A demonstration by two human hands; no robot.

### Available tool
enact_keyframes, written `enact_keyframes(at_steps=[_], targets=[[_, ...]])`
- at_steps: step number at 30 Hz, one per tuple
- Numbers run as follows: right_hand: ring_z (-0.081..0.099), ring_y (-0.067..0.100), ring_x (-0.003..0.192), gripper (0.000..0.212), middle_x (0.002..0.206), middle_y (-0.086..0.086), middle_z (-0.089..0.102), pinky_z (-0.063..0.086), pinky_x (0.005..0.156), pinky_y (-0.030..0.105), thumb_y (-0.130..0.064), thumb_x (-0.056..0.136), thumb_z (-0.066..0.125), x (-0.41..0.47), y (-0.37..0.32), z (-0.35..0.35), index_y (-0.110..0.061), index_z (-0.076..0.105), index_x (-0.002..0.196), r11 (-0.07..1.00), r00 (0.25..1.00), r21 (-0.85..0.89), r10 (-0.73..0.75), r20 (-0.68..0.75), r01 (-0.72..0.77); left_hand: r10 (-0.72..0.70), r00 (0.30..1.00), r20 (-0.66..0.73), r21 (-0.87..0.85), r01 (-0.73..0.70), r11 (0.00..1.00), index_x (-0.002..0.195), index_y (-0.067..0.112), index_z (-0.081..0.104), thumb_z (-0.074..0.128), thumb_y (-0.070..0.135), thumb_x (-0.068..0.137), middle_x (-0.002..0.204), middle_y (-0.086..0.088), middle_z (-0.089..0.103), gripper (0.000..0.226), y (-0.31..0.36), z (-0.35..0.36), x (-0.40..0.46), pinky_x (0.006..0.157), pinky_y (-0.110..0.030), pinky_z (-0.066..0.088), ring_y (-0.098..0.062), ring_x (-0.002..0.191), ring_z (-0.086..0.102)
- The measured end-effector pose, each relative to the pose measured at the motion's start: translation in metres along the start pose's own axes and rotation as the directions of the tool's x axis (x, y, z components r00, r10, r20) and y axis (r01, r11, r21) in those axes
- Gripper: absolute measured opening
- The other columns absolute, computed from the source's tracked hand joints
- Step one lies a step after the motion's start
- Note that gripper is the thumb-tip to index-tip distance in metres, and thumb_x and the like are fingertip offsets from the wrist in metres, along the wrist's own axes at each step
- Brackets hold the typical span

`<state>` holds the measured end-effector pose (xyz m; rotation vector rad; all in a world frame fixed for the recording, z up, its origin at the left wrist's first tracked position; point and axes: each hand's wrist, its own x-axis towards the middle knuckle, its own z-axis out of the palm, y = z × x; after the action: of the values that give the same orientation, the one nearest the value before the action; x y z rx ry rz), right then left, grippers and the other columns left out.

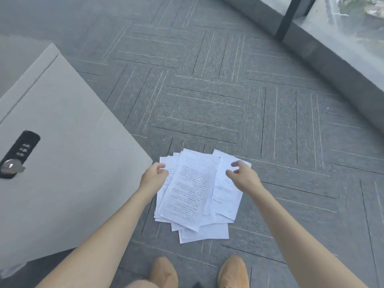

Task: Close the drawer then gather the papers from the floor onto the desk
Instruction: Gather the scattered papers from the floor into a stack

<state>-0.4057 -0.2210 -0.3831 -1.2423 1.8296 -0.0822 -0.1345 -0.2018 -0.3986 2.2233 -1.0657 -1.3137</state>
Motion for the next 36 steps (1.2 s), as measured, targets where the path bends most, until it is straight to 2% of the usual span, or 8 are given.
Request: enact_keyframes(at_steps=[10,12,14,16,20,25,30,36], targets=[[0.058,0.021,0.08,0.039,0.11,0.008,0.067,0.039,0.06,0.026,-0.02,0.093,0.053,0.107,0.083,0.11,-0.014,0.058,0.132,0.98,0.976,0.019,0.196,0.098,-0.199,-0.175,0.984,0.029,0.048,0.173,0.984,0.122,0.019,0.062,0.056,0.025,0.091,0.126,-0.002,0.066,0.032,-0.113,0.059,0.103,0.088,-0.03,0.041,-0.017,0.108,0.058],[0.061,0.024,0.083,0.047,0.124,0.015,0.062,0.047,0.069,0.029,-0.024,0.094,0.052,0.123,0.099,0.128,-0.014,0.051,0.14,0.976,0.973,-0.031,0.216,0.085,-0.214,-0.197,0.98,0.035,0.068,0.194,0.979,0.129,0.018,0.058,0.056,0.022,0.091,0.135,-0.004,0.061,0.039,-0.128,0.07,0.121,0.093,-0.032,0.041,-0.019,0.115,0.055],[0.058,0.033,0.114,0.057,0.15,0.02,0.039,0.049,0.095,0.04,-0.032,0.095,0.05,0.137,0.115,0.142,-0.019,0.04,0.149,0.966,0.968,-0.117,0.241,0.069,-0.232,-0.212,0.977,0.037,0.097,0.207,0.973,0.14,0.017,0.048,0.056,0.021,0.09,0.147,-0.004,0.051,0.05,-0.138,0.079,0.137,0.103,-0.037,0.039,-0.022,0.131,0.049],[0.03,0.039,0.144,0.066,0.162,0.023,0.012,0.033,0.114,0.05,-0.04,0.096,0.048,0.148,0.128,0.152,-0.027,0.026,0.156,0.944,0.961,-0.199,0.274,0.032,-0.263,-0.201,0.979,0.012,0.116,0.198,0.973,0.147,0.019,0.038,0.058,0.022,0.089,0.153,-0.004,0.044,0.062,-0.148,0.089,0.152,0.106,-0.039,0.037,-0.024,0.137,0.044],[-0.005,0.045,0.152,0.07,0.162,0.031,-0.015,0.006,0.121,0.06,-0.05,0.096,0.043,0.167,0.154,0.17,-0.038,0.01,0.157,0.897,0.948,-0.317,0.317,-0.026,-0.309,-0.155,0.986,-0.061,0.087,0.16,0.983,0.139,0.013,0.044,0.064,0.014,0.084,0.14,-0.011,0.055,0.059,-0.158,0.107,0.178,0.091,-0.035,0.046,-0.028,0.12,0.055],[0.002,0.054,0.147,0.065,0.162,0.03,-0.012,0.005,0.12,0.06,-0.05,0.096,0.041,0.172,0.173,0.191,-0.046,0.012,0.154,0.887,0.966,-0.389,0.258,-0.031,-0.249,-0.266,0.944,-0.194,0.152,0.297,0.943,0.121,0.006,0.052,0.068,0.026,0.073,0.133,-0.025,0.045,0.055,-0.164,0.116,0.197,0.101,-0.048,0.046,-0.041,0.122,0.047],[0.001,0.052,0.149,0.062,0.165,0.021,-0.009,0.003,0.123,0.056,-0.035,0.097,0.044,0.167,0.163,0.201,-0.046,0.019,0.153,0.893,0.991,-0.43,0.134,-0.018,-0.129,-0.233,0.962,-0.141,0.086,0.246,0.965,0.127,0.026,0.057,0.058,0.029,0.064,0.123,-0.014,0.05,0.063,-0.168,0.115,0.192,0.097,-0.047,0.051,-0.035,0.113,0.055],[0.024,0.04,0.144,0.06,0.161,0.016,0.02,0.024,0.116,0.052,-0.036,0.092,0.049,0.166,0.158,0.195,-0.023,0.032,0.149,0.95,0.955,-0.161,0.236,-0.181,-0.265,-0.152,0.982,-0.116,0.131,0.166,0.977,0.135,0.015,0.053,0.061,0.012,0.08,0.105,-0.009,0.053,0.056,-0.171,0.119,0.18,0.095,-0.045,0.05,-0.035,0.107,0.058]])
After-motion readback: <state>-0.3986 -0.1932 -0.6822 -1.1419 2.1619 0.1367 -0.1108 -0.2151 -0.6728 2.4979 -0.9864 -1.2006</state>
